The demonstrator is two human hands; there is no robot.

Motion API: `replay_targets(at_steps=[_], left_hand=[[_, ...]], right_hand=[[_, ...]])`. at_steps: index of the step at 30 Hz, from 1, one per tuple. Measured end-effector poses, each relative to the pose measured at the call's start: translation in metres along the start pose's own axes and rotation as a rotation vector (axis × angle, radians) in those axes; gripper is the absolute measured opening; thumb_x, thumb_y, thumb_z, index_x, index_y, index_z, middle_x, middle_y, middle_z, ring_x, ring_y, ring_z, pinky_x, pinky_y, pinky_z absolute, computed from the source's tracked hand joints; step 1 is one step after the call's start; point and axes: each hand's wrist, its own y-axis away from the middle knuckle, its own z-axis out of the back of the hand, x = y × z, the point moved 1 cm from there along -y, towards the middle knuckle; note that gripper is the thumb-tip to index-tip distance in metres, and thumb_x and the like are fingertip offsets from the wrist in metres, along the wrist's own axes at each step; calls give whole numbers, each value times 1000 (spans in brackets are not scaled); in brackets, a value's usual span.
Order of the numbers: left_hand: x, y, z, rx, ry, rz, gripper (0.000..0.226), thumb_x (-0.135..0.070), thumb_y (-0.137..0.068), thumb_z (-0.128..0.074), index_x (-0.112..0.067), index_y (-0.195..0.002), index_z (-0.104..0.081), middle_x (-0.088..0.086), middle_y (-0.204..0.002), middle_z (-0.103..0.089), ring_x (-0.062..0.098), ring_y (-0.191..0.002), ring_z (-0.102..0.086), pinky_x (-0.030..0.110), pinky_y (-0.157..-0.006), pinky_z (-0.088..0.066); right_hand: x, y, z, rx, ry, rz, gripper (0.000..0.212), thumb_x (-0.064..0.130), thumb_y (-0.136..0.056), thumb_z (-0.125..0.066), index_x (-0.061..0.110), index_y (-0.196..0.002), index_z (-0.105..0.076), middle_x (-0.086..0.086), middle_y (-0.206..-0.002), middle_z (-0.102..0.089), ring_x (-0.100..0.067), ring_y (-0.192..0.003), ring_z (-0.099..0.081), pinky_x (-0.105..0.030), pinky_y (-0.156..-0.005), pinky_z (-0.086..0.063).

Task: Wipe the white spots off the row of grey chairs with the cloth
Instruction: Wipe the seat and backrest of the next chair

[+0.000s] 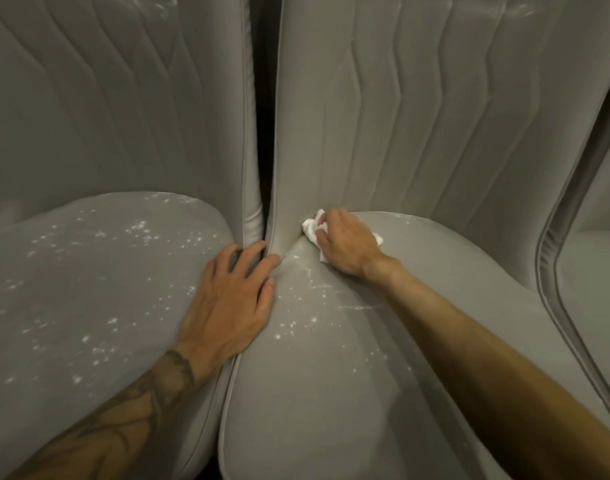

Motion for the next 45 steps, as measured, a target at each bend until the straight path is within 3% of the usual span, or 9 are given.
replay_targets(at_steps=[5, 10, 15, 20, 26, 32, 36, 39, 45], left_hand=[[1, 0, 2, 27, 2, -4, 48, -27, -96, -40, -21, -142, -55, 4, -152, -49, 34, -132, -44, 50, -105, -45], [-2, 0, 5, 39, 15, 3, 53, -26, -93, -35, -20, -142, -56, 4, -153, -49, 34, -132, -43, 50, -107, -44], [-2, 1, 6, 3, 90, 7, 52, -22, -91, -36, -14, -138, -57, 6, -149, -54, 34, -128, -46, 52, -105, -46], [-3, 1, 9, 36, 60, 9, 53, -21, -90, -38, -14, -138, -56, 6, -150, -52, 35, -131, -46, 52, -108, -45], [-2, 0, 9, 54, 81, -13, 54, -23, -88, -39, -12, -138, -59, 8, -150, -54, 36, -129, -45, 54, -105, -46], [-2, 0, 9, 51, 62, 2, 54, -22, -89, -35, -15, -139, -56, 5, -151, -51, 34, -131, -44, 51, -108, -44], [-1, 0, 8, 75, 59, -3, 53, -20, -89, -41, -13, -139, -57, 7, -152, -51, 36, -131, -45, 52, -108, -44], [-1, 0, 8, 83, 60, -7, 54, -20, -89, -40, -11, -139, -58, 8, -152, -52, 38, -131, -46, 54, -107, -45], [-1, 1, 7, 40, 47, -19, 52, -18, -89, -41, -12, -138, -58, 9, -149, -53, 37, -128, -46, 53, -105, -45]], right_hand=[[26, 36, -20, 67, -67, 292, 23, 36, -101, -41, 17, -112, -49, -9, -111, -53, -29, -98, -51, -39, -84, -38], [17, 10, -9, 9, -7, 115, 30, 32, -104, -40, 11, -122, -50, -13, -122, -53, -33, -111, -50, -47, -98, -39], [35, 55, -22, 112, -90, 387, 23, 39, -100, -41, 20, -110, -48, -6, -109, -54, -28, -96, -52, -41, -86, -40], [17, 18, -6, 13, -12, 149, 29, 31, -104, -41, 9, -120, -50, -14, -120, -53, -33, -110, -50, -44, -96, -38], [37, 83, -17, 118, -136, 448, 21, 42, -101, -38, 25, -110, -47, -1, -106, -53, -19, -89, -49, -32, -80, -34], [-14, 40, 8, -5, -11, 53, 27, 32, -104, -40, 13, -121, -51, -12, -122, -53, -34, -111, -51, -45, -98, -39], [38, 91, -21, -1, -101, 302, 25, 39, -101, -38, 21, -113, -49, -6, -109, -53, -28, -95, -52, -42, -85, -42], [28, 111, -9, 41, -120, 390, 19, 42, -101, -39, 27, -111, -48, 0, -106, -53, -23, -92, -51, -38, -82, -38], [-50, 79, 24, -47, 26, -102, 28, 36, -104, -39, 15, -120, -49, -12, -123, -52, -35, -111, -52, -44, -97, -40]])
